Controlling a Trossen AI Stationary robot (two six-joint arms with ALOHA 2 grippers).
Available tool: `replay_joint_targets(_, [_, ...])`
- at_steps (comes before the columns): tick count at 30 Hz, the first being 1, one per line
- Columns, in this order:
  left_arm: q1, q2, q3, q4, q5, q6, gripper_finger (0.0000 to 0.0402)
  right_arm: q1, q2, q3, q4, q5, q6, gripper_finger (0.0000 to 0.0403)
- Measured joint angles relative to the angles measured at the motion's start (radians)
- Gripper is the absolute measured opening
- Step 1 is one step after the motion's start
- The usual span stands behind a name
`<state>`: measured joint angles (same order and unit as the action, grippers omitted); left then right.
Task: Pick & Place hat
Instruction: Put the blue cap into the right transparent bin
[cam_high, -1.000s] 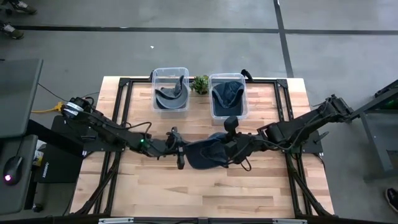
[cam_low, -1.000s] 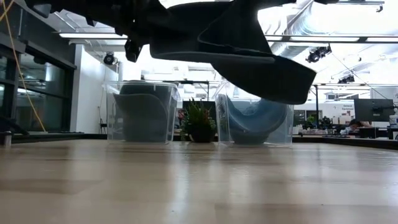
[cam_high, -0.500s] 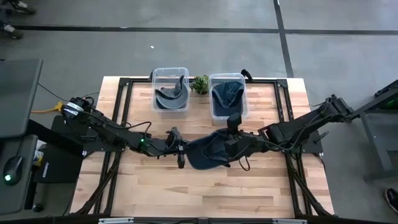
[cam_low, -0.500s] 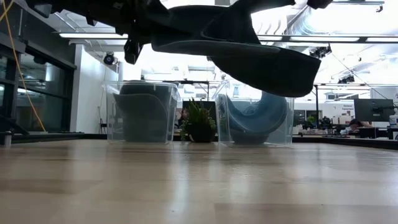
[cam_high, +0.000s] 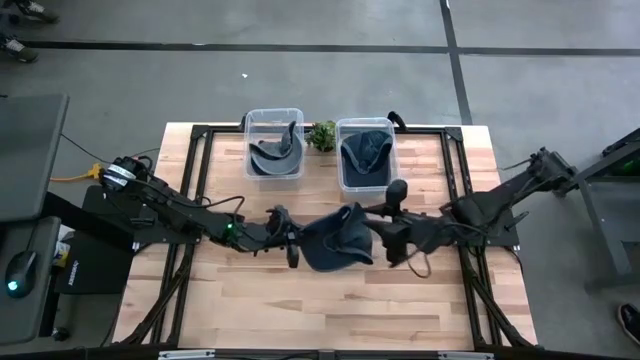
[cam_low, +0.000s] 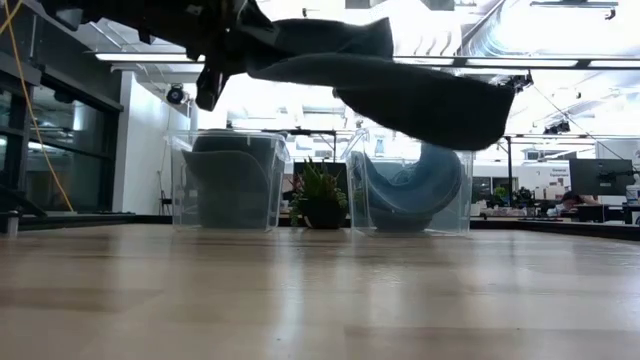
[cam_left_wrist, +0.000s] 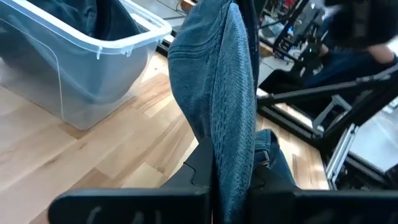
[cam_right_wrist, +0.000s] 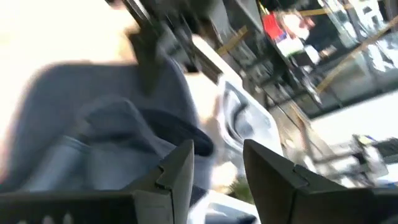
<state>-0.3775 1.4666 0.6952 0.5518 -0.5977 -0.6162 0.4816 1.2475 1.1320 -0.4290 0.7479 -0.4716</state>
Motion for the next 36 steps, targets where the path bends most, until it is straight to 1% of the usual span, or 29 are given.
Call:
replay_joint_targets(5, [0.000, 0.000, 0.000, 0.067, -0.008, 0.004, 0.0005, 0.080, -0.035, 0.000, 0.002, -0.082, 0.066, 0.0135])
replay_joint_targets(10, [-0.002, -0.001, 0.000, 0.135, 0.004, 0.056, 0.0005, 0.164, -0.026, 0.000, -0.019, -0.077, 0.063, 0.0135])
replay_joint_targets(14, [-0.002, -0.001, 0.000, 0.190, 0.004, 0.066, 0.0005, 0.222, -0.024, 0.000, -0.048, -0.066, 0.043, 0.0135])
replay_joint_targets(17, [-0.002, 0.000, 0.000, 0.247, 0.003, 0.075, 0.0005, 0.256, -0.024, 0.000, -0.072, -0.085, 0.037, 0.0135])
replay_joint_targets(19, [-0.001, 0.022, 0.002, 0.323, -0.013, 0.087, 0.0005, 0.271, -0.021, 0.000, -0.093, -0.115, 0.035, 0.0135])
replay_joint_targets(22, [0.006, 0.059, 0.018, 0.383, -0.033, 0.115, 0.0005, 0.296, -0.003, 0.000, -0.129, -0.116, 0.007, 0.0135])
replay_joint_targets(24, [0.020, 0.073, 0.052, 0.398, -0.032, 0.119, 0.0005, 0.309, 0.019, -0.001, -0.129, -0.077, -0.032, 0.0135])
replay_joint_targets(30, [0.077, 0.147, 0.175, 0.386, -0.047, 0.115, 0.0005, 0.328, 0.091, -0.001, -0.071, 0.120, -0.161, 0.0135])
replay_joint_targets(34, [0.116, 0.198, 0.272, 0.393, -0.046, 0.114, 0.0005, 0.326, 0.135, -0.001, -0.030, 0.311, -0.229, 0.0135])
replay_joint_targets(36, [0.133, 0.219, 0.310, 0.378, -0.033, 0.114, 0.0005, 0.325, 0.159, -0.001, -0.021, 0.386, -0.265, 0.0135])
